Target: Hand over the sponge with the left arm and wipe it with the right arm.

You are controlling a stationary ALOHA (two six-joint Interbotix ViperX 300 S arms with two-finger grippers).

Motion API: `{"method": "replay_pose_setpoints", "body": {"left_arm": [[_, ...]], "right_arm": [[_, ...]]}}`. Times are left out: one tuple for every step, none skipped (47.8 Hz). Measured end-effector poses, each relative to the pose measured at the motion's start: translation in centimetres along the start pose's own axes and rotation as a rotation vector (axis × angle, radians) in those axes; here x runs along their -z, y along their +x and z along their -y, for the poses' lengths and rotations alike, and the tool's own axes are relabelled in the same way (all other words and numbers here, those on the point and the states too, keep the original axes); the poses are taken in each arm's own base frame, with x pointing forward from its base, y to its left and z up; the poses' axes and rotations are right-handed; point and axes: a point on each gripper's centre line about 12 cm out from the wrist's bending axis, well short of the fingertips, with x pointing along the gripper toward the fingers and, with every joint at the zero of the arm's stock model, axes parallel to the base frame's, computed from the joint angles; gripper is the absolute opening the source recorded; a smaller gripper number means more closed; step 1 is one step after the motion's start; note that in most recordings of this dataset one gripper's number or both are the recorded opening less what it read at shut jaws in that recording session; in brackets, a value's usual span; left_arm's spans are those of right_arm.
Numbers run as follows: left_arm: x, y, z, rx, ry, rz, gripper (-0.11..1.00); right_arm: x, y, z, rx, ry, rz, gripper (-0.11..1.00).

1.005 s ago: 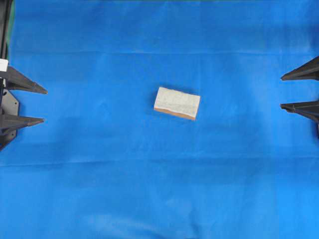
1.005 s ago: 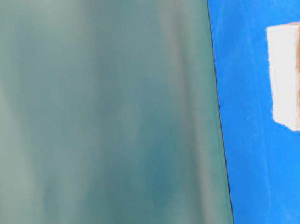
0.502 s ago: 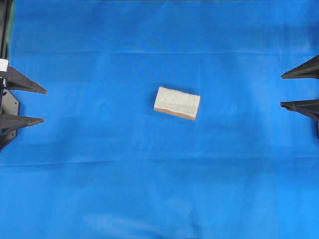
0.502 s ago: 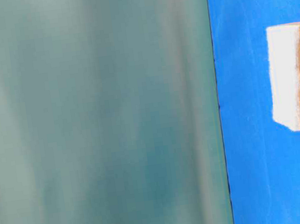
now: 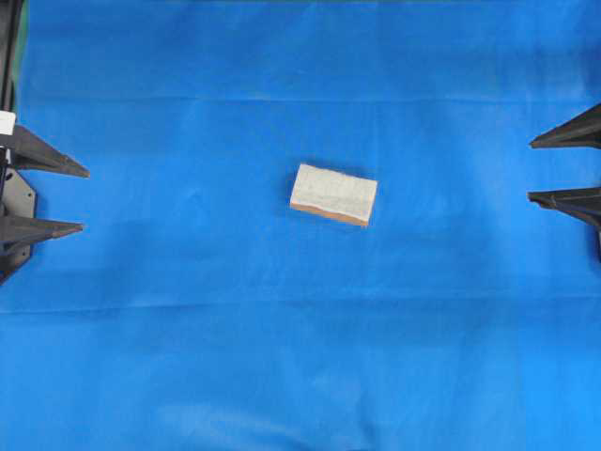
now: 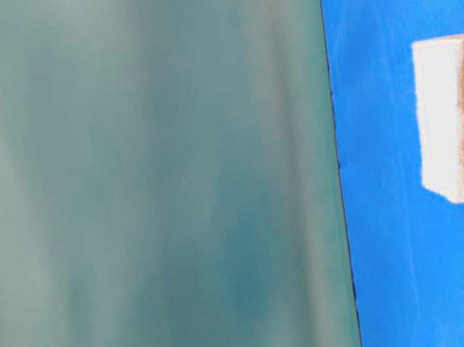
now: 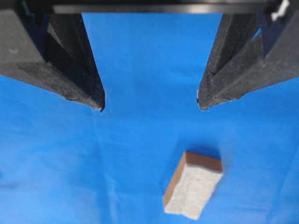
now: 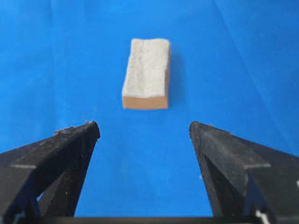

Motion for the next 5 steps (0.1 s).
{"method": "replay_pose_setpoints", "body": {"left_arm": [[0.04, 0.01, 0.00, 0.000, -0.003, 0.000, 0.76], [0.06, 0.01, 0.00, 0.000, -0.002, -0.002, 0.76], [0.06, 0.01, 0.00, 0.000, -0.002, -0.002, 0.76], [0.04, 0.01, 0.00, 0.000, -0.002, 0.000, 0.76], [0.04, 0.01, 0.00, 0.000, -0.002, 0.000, 0.76]], "right_arm": [[0.00, 0.00, 0.00, 0.000, 0.000, 0.000, 0.74], [0.00, 0.00, 0.00, 0.000, 0.000, 0.000, 0.74], [0.00, 0.00, 0.00, 0.000, 0.000, 0.000, 0.74], [0.02, 0.00, 0.00, 0.000, 0.000, -0.002, 0.74], [0.00, 0.00, -0.03, -0.002, 0.001, 0.000, 0.74]]}}
